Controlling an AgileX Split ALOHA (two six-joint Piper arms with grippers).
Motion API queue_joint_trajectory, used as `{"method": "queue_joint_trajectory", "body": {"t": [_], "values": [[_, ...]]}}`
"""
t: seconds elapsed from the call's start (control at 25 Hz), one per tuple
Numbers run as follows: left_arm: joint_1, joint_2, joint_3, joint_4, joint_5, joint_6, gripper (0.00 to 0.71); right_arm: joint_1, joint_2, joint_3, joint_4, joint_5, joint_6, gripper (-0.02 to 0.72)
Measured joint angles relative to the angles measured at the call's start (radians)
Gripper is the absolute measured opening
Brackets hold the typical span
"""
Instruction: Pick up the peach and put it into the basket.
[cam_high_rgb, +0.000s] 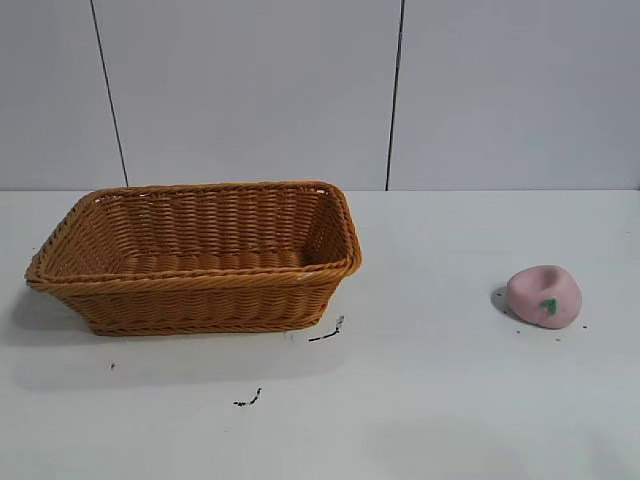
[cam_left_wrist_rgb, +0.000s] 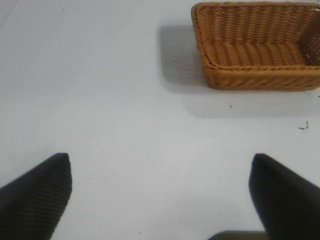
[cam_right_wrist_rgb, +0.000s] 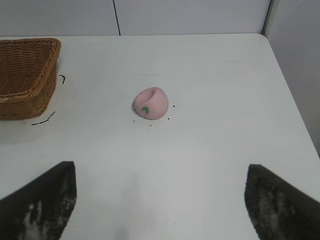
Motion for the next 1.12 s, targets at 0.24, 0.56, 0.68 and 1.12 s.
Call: {"method": "queue_joint_trajectory", "body": {"t": [0.24, 0.56, 0.68, 1.12], "values": [[0.0, 0.0, 0.0, 0.0, 0.0, 0.0, 0.693, 0.0, 0.0, 0.0, 0.0, 0.0, 0.0, 0.634], [0.0, 0.0, 0.0, 0.0, 0.0, 0.0, 0.693, 0.0, 0.0, 0.0, 0.0, 0.0, 0.0, 0.634], [0.0, 0.0, 0.0, 0.0, 0.0, 0.0, 0.693, 0.0, 0.019, 0.0, 0.0, 0.0, 0.0, 0.634], [0.0, 0.0, 0.0, 0.0, 0.0, 0.0, 0.693, 0.0, 0.703, -0.279, 0.0, 0.001, 0.0, 0.634]]}}
